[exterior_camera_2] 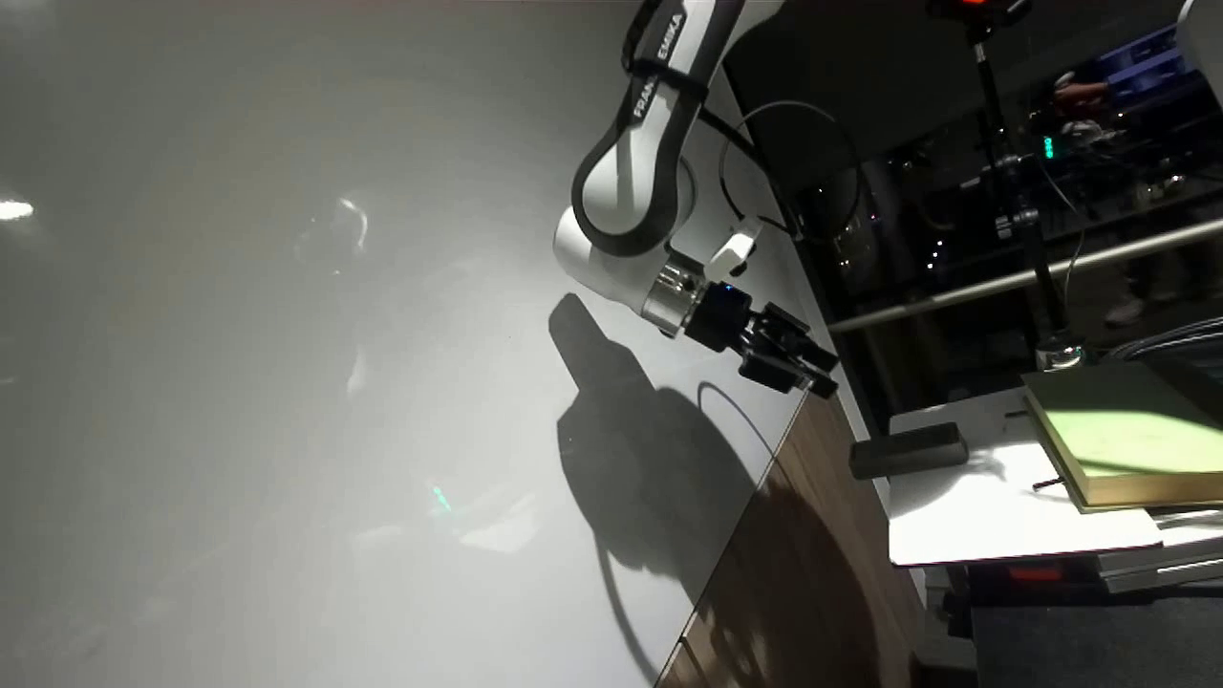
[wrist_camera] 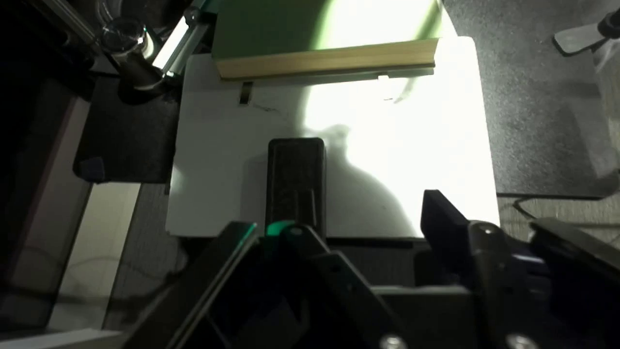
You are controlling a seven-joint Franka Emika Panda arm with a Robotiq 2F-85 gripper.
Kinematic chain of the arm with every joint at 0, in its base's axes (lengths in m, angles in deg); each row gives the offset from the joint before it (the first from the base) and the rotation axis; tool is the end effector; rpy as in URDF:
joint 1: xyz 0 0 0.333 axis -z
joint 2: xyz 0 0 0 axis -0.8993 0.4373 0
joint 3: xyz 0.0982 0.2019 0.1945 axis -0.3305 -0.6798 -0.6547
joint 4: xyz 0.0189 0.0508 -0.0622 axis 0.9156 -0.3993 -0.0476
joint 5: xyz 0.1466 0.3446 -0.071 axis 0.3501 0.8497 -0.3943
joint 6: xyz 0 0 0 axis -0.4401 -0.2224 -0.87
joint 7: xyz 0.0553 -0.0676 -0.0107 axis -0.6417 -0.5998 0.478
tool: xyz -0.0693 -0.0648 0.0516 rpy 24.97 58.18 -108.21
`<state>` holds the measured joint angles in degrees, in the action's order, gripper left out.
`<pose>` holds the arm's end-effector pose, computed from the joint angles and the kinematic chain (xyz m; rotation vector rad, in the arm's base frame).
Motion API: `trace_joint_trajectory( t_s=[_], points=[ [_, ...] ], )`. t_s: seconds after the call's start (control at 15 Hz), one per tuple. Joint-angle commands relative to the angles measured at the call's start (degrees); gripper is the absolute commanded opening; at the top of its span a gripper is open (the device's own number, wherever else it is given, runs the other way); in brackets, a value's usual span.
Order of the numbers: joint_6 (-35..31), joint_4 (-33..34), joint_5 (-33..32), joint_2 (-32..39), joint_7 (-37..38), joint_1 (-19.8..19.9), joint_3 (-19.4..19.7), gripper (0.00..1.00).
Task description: Use the eraser to wipe the table.
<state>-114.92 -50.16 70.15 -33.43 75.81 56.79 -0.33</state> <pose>0.4932 0.0900 0.2817 2.8301 0.1124 -0.9413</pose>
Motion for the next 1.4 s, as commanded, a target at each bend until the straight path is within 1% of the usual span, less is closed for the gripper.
trace_joint_trajectory(
  t_s=[0.0, 0.07, 0.13, 0.6, 0.8, 0.93, 1.2, 1.27, 1.33],
  points=[
    [-4.26, -4.65, 0.2, -11.71, 0.45, -0.6, -1.23, 0.91],
    [-5.49, -5.35, 0.43, -14.41, 0.52, -0.77, -1.57, 0.99],
    [-6.55, -5.92, 0.45, -16.92, 0.72, -0.94, -1.92, 1.0],
    [-10.75, -9.59, 0.11, -31.08, 3.66, -1.48, -5.07, 1.0],
    [-13.49, -12.12, 0.22, -36.05, 3.44, -0.96, -5.28, 1.0],
    [-14.9, -14.16, 0.26, -39.11, 2.82, -0.32, -4.61, 1.0],
    [-17.02, -18.43, 0.35, -44.05, 2.54, 1.16, -3.75, 1.0],
    [-14.9, -15.02, 0.18, -40.42, 2.91, 1.11, -4.7, 1.0],
    [-15.27, -16.05, 0.18, -41.49, 2.9, 1.43, -4.52, 1.0]
  ],
)
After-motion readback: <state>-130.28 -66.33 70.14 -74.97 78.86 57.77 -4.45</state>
